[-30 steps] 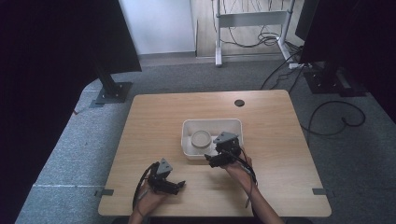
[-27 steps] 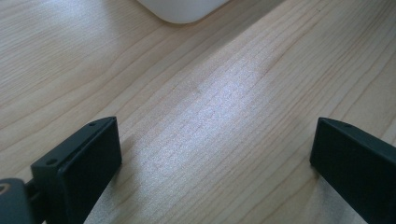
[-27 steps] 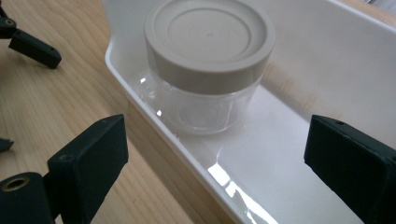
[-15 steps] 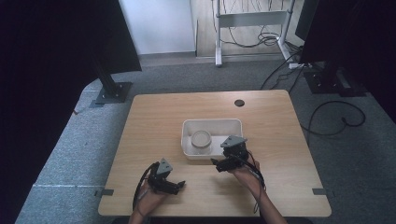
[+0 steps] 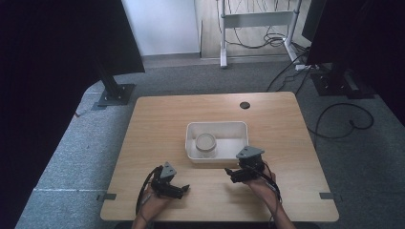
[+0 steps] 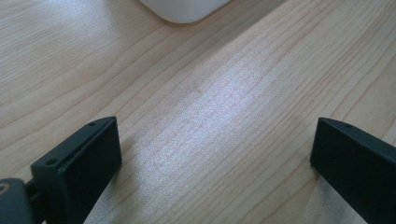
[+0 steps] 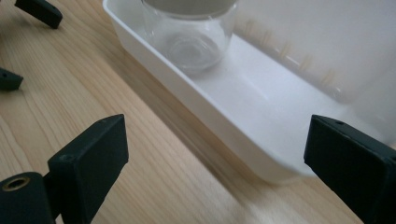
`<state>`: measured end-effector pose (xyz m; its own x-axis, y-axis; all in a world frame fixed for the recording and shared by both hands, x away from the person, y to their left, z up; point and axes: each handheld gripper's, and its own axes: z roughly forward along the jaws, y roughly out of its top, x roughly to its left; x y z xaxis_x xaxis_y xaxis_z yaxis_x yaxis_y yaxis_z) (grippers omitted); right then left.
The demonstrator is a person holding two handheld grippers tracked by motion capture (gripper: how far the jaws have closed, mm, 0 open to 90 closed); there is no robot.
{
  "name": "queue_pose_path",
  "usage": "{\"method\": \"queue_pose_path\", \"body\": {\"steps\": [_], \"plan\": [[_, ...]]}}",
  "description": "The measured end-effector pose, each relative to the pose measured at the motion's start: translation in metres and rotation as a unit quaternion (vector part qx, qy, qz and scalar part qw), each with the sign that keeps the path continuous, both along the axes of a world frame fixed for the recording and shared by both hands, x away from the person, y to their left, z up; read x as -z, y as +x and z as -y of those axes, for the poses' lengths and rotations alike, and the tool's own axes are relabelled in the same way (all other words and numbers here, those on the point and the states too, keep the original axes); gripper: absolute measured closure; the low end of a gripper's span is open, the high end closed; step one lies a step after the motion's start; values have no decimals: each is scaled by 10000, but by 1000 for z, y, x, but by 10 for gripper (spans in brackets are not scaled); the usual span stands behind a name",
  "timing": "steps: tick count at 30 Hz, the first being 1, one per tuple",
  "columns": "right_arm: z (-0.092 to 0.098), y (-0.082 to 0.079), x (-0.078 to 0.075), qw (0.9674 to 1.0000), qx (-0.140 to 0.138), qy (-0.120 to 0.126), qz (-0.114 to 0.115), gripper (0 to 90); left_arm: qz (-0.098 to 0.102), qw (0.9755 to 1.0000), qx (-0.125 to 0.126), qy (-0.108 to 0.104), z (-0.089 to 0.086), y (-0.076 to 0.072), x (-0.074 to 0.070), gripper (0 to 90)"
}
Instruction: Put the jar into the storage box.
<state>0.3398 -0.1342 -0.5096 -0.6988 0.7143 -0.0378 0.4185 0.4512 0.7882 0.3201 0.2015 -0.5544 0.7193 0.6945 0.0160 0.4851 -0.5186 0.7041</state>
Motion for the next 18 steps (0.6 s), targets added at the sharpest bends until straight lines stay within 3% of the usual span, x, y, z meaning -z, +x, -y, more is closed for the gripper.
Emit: {"method": "queue_pose_path", "body": {"steps": [12, 18], "plan": [[31, -14, 11, 9997, 256, 61, -12, 61, 0, 10000, -13, 6, 0, 0, 0, 18], [44, -22, 21, 9992, 373, 13, -124, 61, 0, 10000, -22, 3, 0, 0, 0, 18]]}}
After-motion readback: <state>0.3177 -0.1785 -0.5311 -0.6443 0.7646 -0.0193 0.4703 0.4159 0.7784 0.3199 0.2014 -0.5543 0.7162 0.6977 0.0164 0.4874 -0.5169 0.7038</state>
